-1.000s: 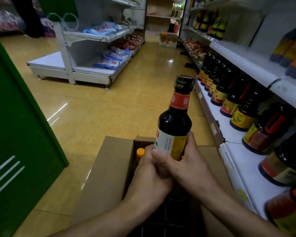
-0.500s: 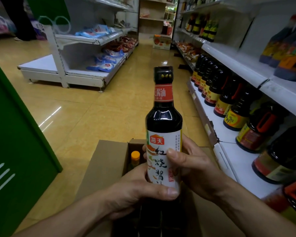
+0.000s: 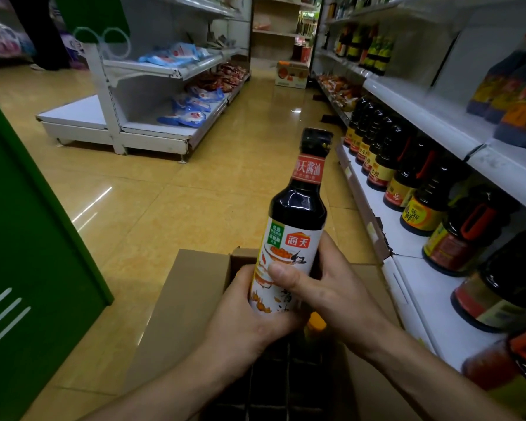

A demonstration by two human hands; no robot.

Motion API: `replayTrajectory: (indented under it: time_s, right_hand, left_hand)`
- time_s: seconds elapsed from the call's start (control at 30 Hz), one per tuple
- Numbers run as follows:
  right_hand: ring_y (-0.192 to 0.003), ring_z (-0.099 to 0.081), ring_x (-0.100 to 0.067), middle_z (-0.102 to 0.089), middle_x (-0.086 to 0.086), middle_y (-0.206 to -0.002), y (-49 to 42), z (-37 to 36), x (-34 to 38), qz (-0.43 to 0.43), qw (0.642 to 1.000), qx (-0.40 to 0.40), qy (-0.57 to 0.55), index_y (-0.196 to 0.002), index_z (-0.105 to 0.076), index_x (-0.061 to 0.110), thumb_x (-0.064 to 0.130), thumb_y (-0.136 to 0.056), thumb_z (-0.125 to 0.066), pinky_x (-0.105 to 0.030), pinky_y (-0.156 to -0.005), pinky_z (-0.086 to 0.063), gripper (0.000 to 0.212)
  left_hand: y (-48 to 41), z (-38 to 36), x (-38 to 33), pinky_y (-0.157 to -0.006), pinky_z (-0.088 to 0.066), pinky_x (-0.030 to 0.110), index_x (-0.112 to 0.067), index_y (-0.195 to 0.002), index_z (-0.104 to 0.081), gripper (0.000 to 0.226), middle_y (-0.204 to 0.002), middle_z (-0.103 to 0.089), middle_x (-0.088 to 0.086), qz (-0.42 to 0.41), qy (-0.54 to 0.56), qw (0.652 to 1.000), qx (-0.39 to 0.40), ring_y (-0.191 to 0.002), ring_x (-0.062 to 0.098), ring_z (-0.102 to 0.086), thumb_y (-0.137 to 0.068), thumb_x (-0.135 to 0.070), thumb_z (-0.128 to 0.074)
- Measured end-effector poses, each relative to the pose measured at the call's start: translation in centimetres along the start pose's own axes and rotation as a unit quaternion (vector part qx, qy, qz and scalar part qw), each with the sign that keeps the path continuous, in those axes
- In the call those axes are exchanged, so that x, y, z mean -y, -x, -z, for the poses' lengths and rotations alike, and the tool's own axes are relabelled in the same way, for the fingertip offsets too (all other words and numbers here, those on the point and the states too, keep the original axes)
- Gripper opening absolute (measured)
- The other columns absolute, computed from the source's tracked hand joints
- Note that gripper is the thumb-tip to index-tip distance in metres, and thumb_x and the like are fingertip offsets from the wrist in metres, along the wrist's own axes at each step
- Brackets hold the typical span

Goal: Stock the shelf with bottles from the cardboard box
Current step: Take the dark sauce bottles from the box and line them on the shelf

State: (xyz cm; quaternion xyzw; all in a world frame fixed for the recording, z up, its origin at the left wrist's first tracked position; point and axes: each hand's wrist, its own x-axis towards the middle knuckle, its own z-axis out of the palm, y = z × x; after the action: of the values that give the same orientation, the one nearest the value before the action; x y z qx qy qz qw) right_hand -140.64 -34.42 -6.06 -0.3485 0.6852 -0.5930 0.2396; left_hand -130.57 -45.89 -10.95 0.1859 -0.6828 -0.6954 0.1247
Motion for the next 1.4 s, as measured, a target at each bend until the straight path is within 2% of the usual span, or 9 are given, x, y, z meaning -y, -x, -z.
replayTrajectory:
  time_s: [0.13, 0.3, 0.4, 0.53, 0.7, 0.8, 0.97, 1.27, 1.4]
  right_hand:
    - [-0.103, -0.075, -0.011, -0.076, 0.008, -0.112, -0.6, -0.2, 0.9, -0.014, 1.0, 0.0, 0.014, -0.125, -0.056, 0.031, 0.043, -0.075, -0.083, -0.037, -0.089, -0.062, 0.059]
    - [-0.096, -0.074, -0.004, -0.075, 0.012, -0.107, -1.7, -0.5, 2.1, -0.014, 0.999, -0.017, 0.035, -0.123, -0.055, 0.034, 0.029, -0.085, -0.082, -0.027, -0.081, -0.062, 0.048]
    - [-0.096, -0.075, -0.006, -0.075, 0.009, -0.107, -2.0, 0.1, 2.6, -0.005, 0.999, -0.013, 0.036, -0.124, -0.056, 0.03, 0.029, -0.081, -0.083, -0.024, -0.077, -0.062, 0.051]
    - [-0.096, -0.075, -0.007, -0.076, 0.009, -0.106, -2.1, 1.4, 3.8, 0.002, 0.999, -0.004, 0.047, -0.121, -0.059, 0.029, 0.026, -0.079, -0.085, -0.024, -0.077, -0.061, 0.049]
    - [-0.098, -0.074, -0.006, -0.076, 0.009, -0.107, -3.2, 2.5, 7.7, 0.002, 0.999, -0.004, 0.04, -0.124, -0.06, 0.028, 0.031, -0.077, -0.083, -0.024, -0.077, -0.061, 0.053]
    - [-0.1, -0.074, -0.005, -0.075, 0.01, -0.108, -3.4, 3.4, 11.5, -0.001, 0.999, 0.006, 0.033, -0.124, -0.059, 0.029, 0.032, -0.078, -0.08, -0.021, -0.078, -0.06, 0.051]
    - [-0.106, -0.071, -0.004, -0.074, 0.011, -0.113, -3.7, 4.7, 20.1, -0.001, 0.999, 0.003, 0.032, -0.128, -0.059, 0.029, 0.038, -0.08, -0.075, -0.02, -0.083, -0.059, 0.051]
    - [-0.109, -0.072, -0.007, -0.075, 0.011, -0.115, -3.9, 8.3, 43.0, 0.012, 0.998, -0.026, 0.047, -0.128, -0.06, 0.029, 0.041, -0.08, -0.076, -0.034, -0.091, -0.061, 0.052]
    - [-0.106, -0.073, -0.008, -0.076, 0.009, -0.112, -3.7, 10.1, 54.4, 0.023, 0.997, -0.048, 0.051, -0.124, -0.062, 0.029, 0.041, -0.079, -0.075, -0.034, -0.088, -0.062, 0.049]
  left_hand:
    - [0.1, -0.5, -0.5, -0.072, -0.06, 0.031, -0.027, -0.122, -0.058, 0.064, -0.099, -0.077, 0.001, 0.0, -0.013, 0.999, -0.043, -0.087, 0.018, -0.077, -0.066, -0.03, -0.089]
    - [-0.3, -1.6, -1.3, -0.071, -0.063, 0.036, -0.032, -0.118, -0.057, 0.049, -0.094, -0.078, -0.003, -0.009, 0.009, 0.996, -0.091, -0.082, 0.014, -0.077, -0.078, -0.021, -0.083]
    - [-0.6, -1.4, -1.8, -0.07, -0.064, 0.038, -0.033, -0.118, -0.057, 0.055, -0.096, -0.078, -0.001, 0.003, 0.022, 0.998, -0.059, -0.084, 0.019, -0.077, -0.069, -0.034, -0.083]
    - [-0.9, -0.8, -3.1, -0.082, -0.064, 0.045, -0.03, -0.126, -0.056, 0.064, -0.107, -0.077, 0.003, 0.011, 0.043, 0.999, -0.004, -0.096, 0.022, -0.077, -0.069, -0.024, -0.086]
    - [-1.6, -1.1, -7.0, -0.084, -0.063, 0.048, -0.031, -0.12, -0.058, 0.057, -0.105, -0.077, 0.001, 0.004, 0.045, 0.999, -0.023, -0.096, 0.02, -0.076, -0.07, -0.024, -0.085]
    - [-1.4, -1.4, -10.5, -0.076, -0.061, 0.039, -0.03, -0.115, -0.059, 0.058, -0.1, -0.078, 0.001, 0.002, 0.05, 0.998, -0.033, -0.09, 0.02, -0.076, -0.063, -0.029, -0.086]
    - [0.0, -0.6, -19.7, -0.075, -0.063, 0.035, -0.026, -0.12, -0.058, 0.054, -0.102, -0.077, 0.001, 0.001, 0.041, 0.999, -0.015, -0.091, 0.019, -0.076, -0.077, -0.008, -0.086]
    - [3.4, 0.0, -42.9, -0.083, -0.062, 0.054, -0.031, -0.12, -0.058, 0.051, -0.104, -0.076, 0.004, -0.015, 0.017, 0.999, 0.029, -0.094, 0.03, -0.075, -0.078, -0.018, -0.083]
    - [4.9, 0.5, -54.2, -0.082, -0.063, 0.033, -0.036, -0.118, -0.058, 0.049, -0.105, -0.076, -0.007, -0.038, -0.01, 0.998, 0.053, -0.095, 0.011, -0.075, -0.081, -0.019, -0.085]
